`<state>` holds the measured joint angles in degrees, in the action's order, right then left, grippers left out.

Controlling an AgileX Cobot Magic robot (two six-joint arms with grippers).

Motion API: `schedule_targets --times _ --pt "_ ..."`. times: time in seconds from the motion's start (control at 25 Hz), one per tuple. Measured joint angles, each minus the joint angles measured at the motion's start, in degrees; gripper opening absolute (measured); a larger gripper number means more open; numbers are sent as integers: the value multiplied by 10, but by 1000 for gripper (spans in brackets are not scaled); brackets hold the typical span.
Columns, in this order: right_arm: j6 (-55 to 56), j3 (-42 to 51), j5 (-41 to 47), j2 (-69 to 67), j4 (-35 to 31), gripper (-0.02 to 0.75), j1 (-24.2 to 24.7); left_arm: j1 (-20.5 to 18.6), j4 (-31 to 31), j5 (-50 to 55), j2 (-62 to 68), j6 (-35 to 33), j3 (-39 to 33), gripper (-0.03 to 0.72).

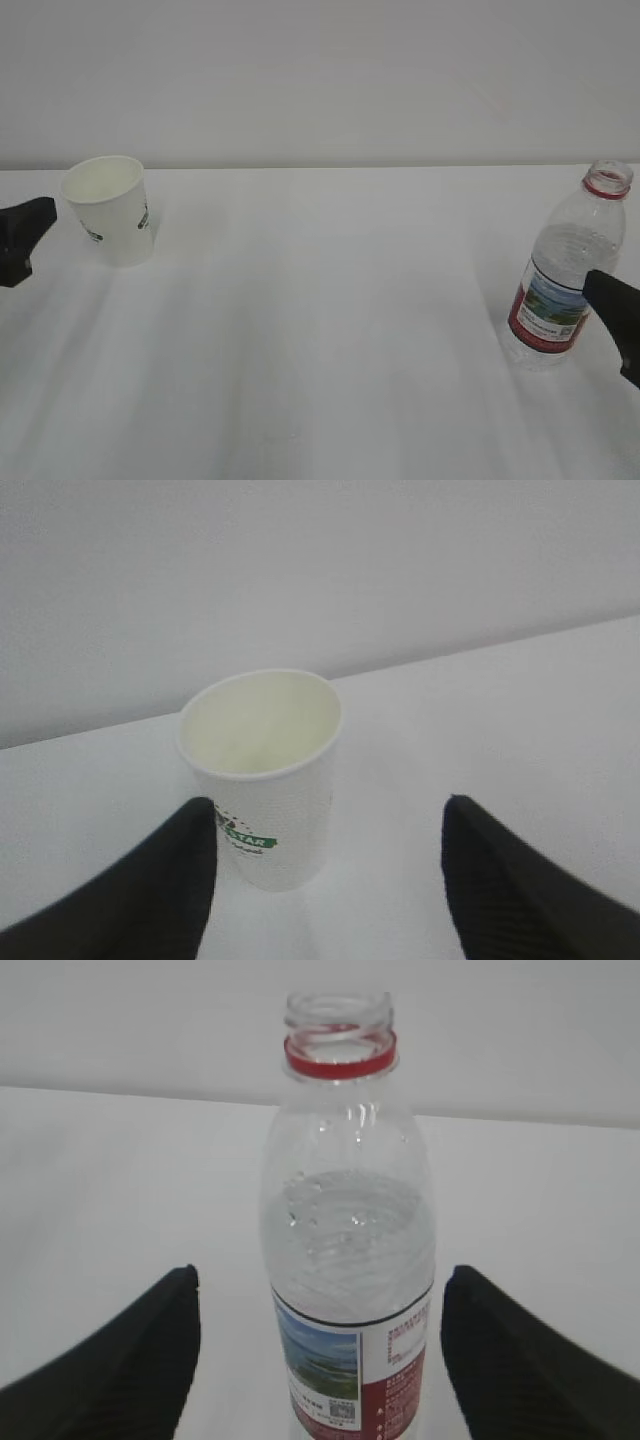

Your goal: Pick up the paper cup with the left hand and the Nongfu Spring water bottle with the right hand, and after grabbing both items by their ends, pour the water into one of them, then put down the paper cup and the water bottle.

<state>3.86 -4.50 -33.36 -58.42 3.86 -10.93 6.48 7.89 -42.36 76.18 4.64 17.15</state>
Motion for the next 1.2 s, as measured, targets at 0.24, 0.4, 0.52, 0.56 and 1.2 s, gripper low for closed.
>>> schedule_targets --times 0.24,0.4,0.52,0.56,1.2 --pt "0 7 -61 -80 -22 568 0 0 42 -40 45 15 0 515" --pt "0 9 -117 -138 -25 568 0 0 45 -63 76 23 0 515" --pt "0 15 -160 -183 -26 568 0 0 48 -80 94 23 0 515" --pt "0 15 -172 -200 -26 569 0 0 50 -87 100 23 -1 515" --pt "0 28 -319 -410 -59 568 0 0 70 -227 203 25 -76 515"
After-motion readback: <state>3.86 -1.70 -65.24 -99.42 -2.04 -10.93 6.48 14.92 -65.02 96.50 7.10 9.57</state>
